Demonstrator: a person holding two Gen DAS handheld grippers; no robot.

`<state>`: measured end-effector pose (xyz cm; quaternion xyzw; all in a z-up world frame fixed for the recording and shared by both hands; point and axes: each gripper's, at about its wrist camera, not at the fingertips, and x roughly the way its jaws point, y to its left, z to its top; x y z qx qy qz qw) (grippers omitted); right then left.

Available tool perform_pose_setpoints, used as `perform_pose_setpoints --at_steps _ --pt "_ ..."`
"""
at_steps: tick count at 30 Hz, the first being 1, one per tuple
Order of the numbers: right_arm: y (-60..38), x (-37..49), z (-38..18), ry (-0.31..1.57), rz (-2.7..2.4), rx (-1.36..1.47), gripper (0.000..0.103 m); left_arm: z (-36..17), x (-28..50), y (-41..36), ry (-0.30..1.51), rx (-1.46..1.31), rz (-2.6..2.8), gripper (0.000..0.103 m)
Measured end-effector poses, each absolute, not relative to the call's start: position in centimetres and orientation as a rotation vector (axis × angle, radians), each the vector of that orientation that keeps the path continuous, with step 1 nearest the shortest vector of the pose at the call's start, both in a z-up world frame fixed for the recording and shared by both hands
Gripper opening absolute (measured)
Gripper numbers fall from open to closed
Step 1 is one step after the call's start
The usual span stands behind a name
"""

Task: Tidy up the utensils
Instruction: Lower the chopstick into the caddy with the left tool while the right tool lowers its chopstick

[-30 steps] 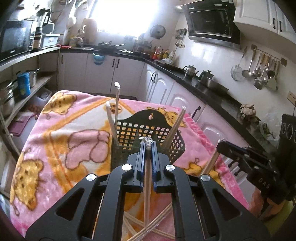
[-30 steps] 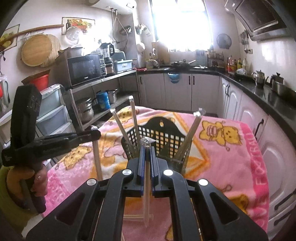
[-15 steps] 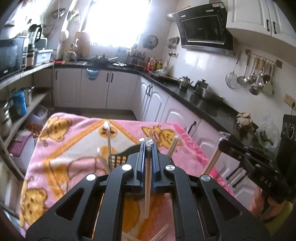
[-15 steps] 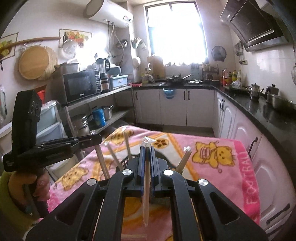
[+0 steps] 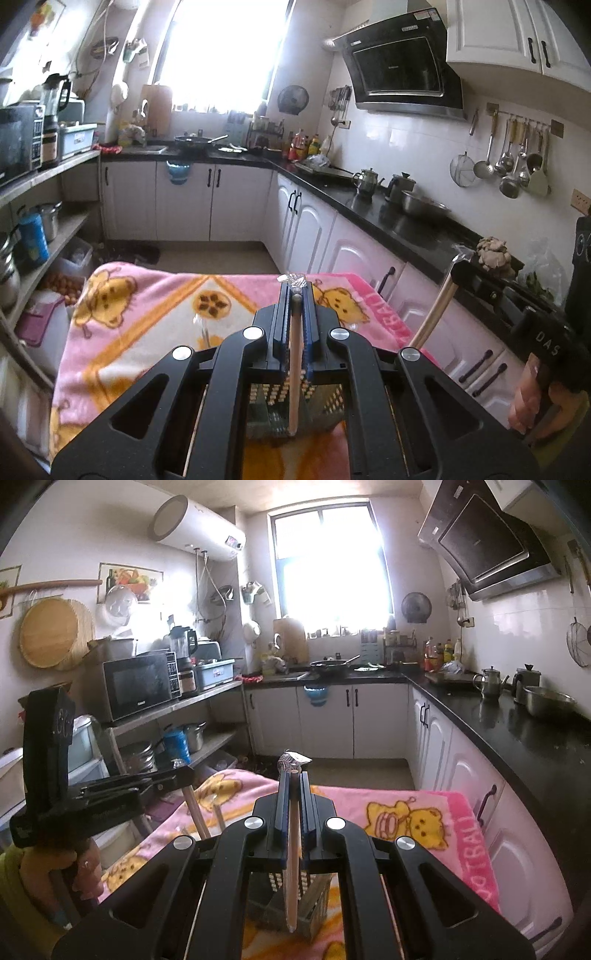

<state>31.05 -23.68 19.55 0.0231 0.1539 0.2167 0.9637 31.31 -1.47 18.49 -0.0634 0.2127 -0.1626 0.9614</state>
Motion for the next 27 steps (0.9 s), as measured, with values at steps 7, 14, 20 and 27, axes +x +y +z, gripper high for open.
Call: perform_pose_setpoints --at_steps 7,14,20,27 --pt "-22.8 32.9 19.9 0.284 0.437 0.031 0.005 17.7 33.4 -1.8 0.414 -0.126 -0.31 0.001" --pt "-22.0 35.0 18.3 0.316 0.441 0.042 0.005 14.4 35.2 -1.7 0.456 -0.155 -0.307 0.001" --pt "-21.7 36.6 15.7 0.371 0.441 0.073 0.005 11.4 35.7 -1.7 0.504 -0.168 -0.316 0.001" --pt "-21.3 37.7 12.8 0.412 0.442 0.099 0.005 9.4 35.6 -1.5 0.529 -0.177 -0.326 0.002"
